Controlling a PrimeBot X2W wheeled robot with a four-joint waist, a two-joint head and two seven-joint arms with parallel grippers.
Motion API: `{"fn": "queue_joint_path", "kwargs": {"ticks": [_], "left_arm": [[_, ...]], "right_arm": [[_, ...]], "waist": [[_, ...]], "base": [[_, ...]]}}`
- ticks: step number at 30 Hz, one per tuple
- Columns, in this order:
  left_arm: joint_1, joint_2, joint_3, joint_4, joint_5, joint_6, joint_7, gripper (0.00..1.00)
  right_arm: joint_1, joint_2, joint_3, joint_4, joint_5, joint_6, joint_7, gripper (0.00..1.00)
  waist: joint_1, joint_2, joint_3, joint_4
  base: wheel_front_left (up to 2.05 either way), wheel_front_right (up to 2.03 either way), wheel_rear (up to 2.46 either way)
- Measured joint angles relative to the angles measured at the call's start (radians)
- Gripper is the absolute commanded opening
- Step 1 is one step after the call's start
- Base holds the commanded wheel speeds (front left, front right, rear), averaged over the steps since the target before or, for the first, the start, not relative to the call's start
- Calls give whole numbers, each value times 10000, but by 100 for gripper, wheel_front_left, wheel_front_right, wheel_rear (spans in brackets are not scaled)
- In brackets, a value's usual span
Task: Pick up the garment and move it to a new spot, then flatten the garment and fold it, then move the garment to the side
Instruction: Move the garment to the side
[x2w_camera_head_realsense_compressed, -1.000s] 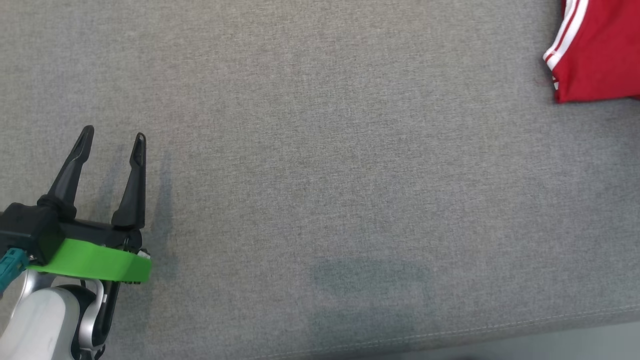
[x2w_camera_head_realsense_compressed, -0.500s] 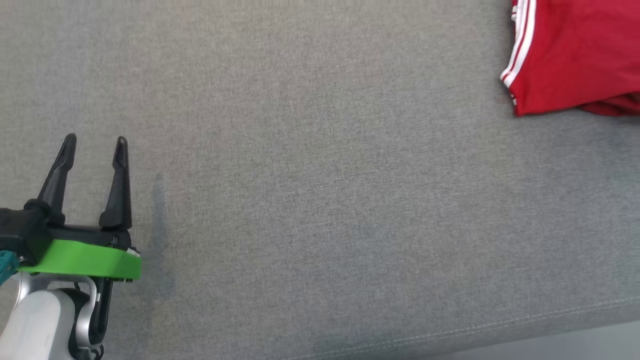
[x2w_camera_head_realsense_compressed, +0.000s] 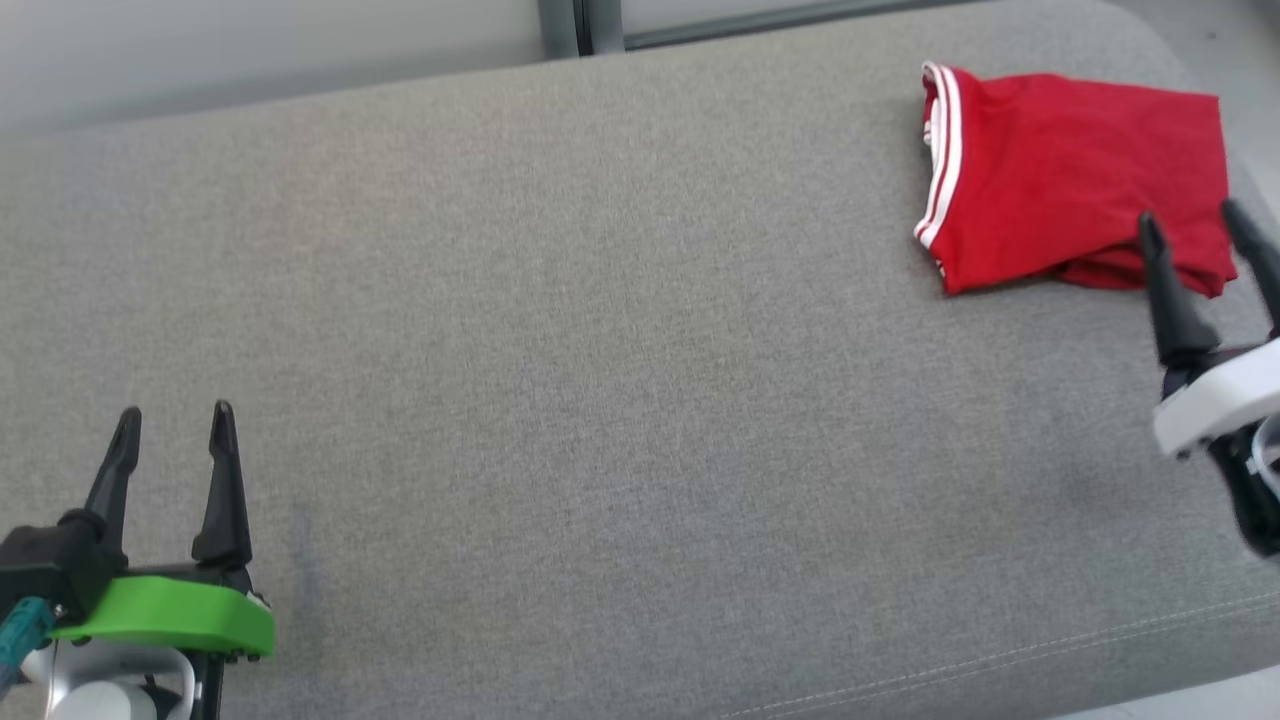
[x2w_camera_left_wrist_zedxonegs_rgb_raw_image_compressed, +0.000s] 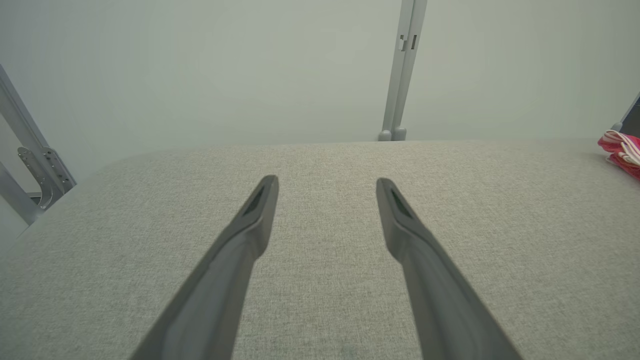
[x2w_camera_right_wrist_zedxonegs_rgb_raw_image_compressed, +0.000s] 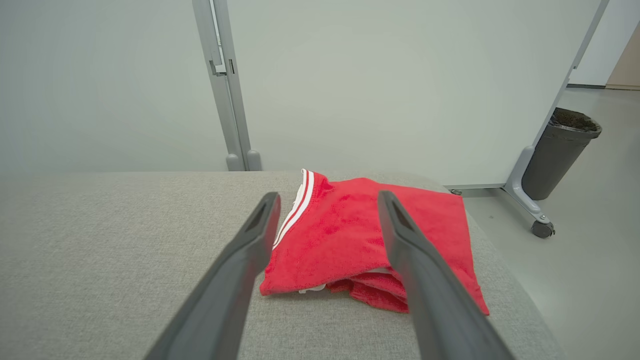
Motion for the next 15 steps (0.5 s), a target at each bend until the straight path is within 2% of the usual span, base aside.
{"fn": "queue_joint_path", "kwargs": {"ticks": [4,9,15], "left_arm": [[377,-23,-38,190,138,0,0,100],[681,-56,-130,209,242,2,-2,100],[994,-115,-92,105,466,79,-10,100]], "right_arm": [[762,328,117,-186,-105,-73,-29,100],[1822,412,268,-324,-303,-88,-29,100],[2428,886,385,-780,-476,-157,-75,100]], "waist": [[0,0,-566,-28],[0,0,-1193,28],[0,0,-1602,273]], "base": [[0,0,0],[0,0,0],[0,0,0]]}}
